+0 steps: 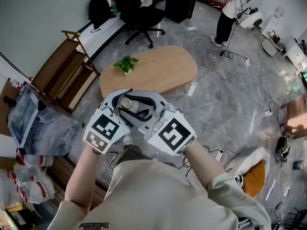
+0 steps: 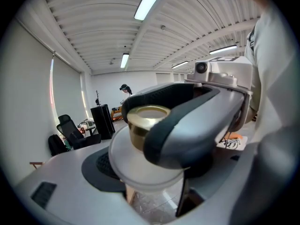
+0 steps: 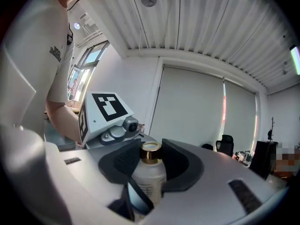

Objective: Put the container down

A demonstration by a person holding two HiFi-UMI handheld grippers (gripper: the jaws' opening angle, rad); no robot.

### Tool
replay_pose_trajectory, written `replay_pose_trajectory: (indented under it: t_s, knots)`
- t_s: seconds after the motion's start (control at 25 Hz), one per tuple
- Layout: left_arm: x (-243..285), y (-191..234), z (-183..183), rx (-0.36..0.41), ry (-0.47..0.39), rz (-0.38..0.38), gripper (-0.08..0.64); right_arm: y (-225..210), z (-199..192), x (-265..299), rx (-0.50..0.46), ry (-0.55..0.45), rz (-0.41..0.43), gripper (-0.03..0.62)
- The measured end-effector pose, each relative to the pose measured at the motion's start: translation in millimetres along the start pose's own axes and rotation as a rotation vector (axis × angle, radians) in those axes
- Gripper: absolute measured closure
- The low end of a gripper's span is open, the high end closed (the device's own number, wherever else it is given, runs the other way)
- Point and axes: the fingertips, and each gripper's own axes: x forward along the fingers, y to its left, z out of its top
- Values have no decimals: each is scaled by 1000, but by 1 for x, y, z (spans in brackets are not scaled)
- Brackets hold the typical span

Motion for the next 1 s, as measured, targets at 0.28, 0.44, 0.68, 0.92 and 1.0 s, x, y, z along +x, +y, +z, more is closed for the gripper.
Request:
replay_pose_trajectory:
  t_s: [0.28, 0.44, 0.68, 0.92, 1.0]
  knots:
    - [3, 43, -30, -18, 26, 27, 227, -12, -19, 45, 17, 0, 36, 472]
    - [11, 76, -51, -45, 35, 17, 227, -27, -35, 79, 38, 2, 46, 472]
    - [23, 154, -87, -81, 62, 14, 227, -63, -61, 155, 76, 25, 67, 472]
    - [31, 248, -122, -114, 95, 4, 227, -107, -79, 245, 101, 69, 95, 472]
    - [34, 278, -132, -116, 110, -3, 227, -124, -86, 273, 122, 83, 96, 472]
